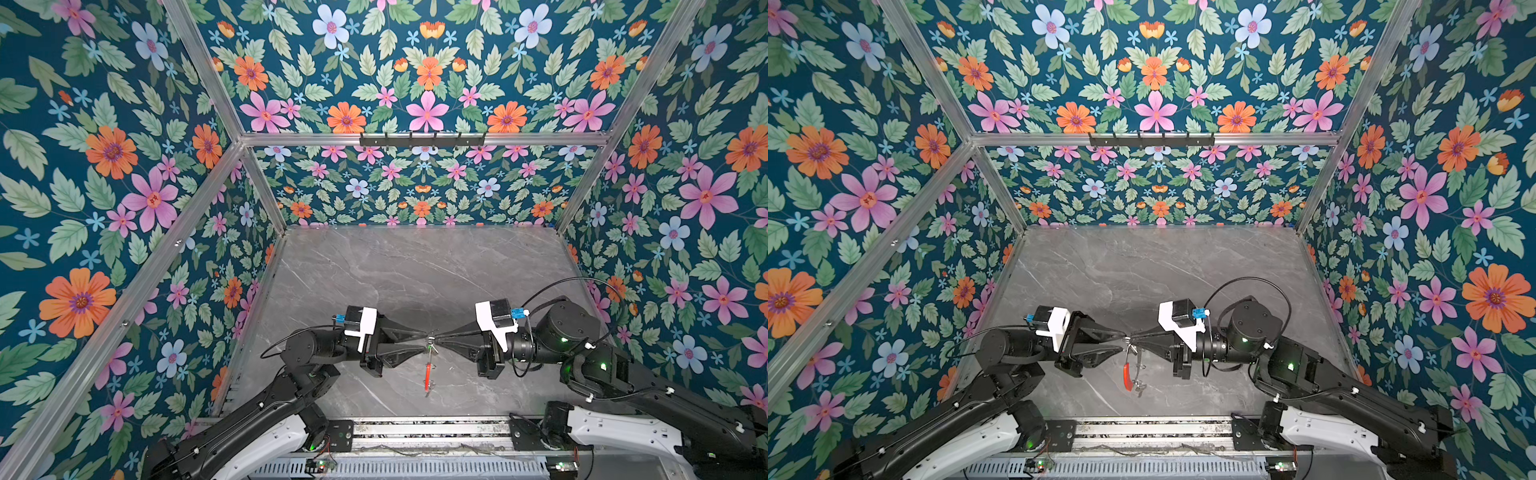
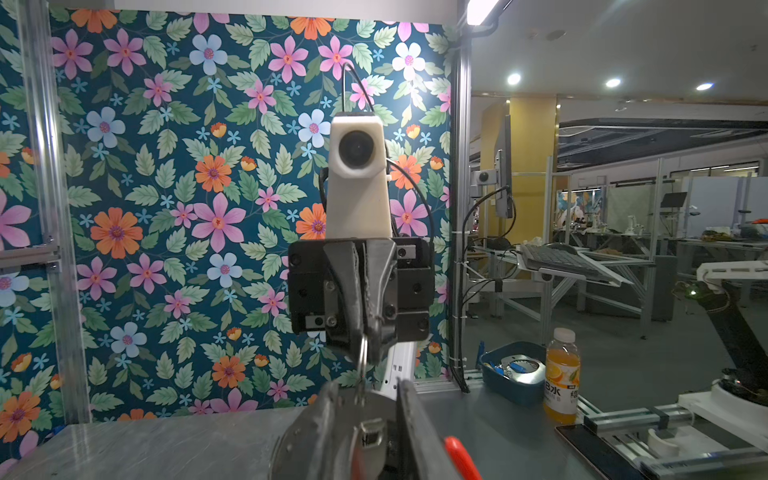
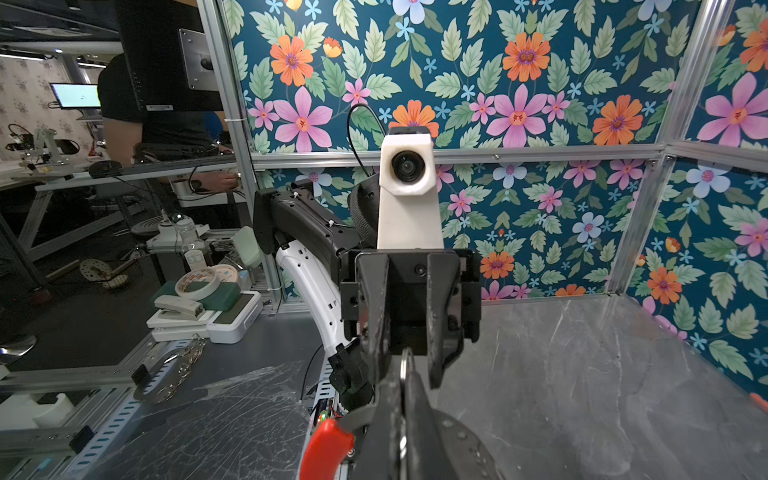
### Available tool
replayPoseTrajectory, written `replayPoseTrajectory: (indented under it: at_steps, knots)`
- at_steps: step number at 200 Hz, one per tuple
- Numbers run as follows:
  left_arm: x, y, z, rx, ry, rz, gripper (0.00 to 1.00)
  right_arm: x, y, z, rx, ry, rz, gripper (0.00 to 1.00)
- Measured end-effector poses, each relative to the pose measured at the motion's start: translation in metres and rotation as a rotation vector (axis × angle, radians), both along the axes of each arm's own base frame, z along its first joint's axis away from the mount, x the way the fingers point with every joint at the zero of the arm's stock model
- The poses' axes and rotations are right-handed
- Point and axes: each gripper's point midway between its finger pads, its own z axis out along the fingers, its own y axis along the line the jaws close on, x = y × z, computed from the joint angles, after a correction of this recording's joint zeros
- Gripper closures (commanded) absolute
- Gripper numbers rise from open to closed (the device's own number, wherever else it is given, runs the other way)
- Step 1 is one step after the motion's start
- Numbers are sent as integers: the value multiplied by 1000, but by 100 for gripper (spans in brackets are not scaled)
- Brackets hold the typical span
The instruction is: Remove the keys from the keyring
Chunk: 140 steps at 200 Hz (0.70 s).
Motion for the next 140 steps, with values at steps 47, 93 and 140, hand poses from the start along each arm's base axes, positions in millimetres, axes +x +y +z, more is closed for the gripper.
replayPoseTrajectory:
  at_steps: [47, 93, 140]
  knots:
    - [3, 7, 7, 39, 8, 72, 47, 6, 1, -4, -92, 49, -32, 100]
    - [15, -9, 6, 188, 30, 101, 50, 6, 1, -10, -197, 79, -32, 100]
    - [20, -20, -14, 334, 79, 79, 63, 6, 1, -19, -273, 95, -30, 100]
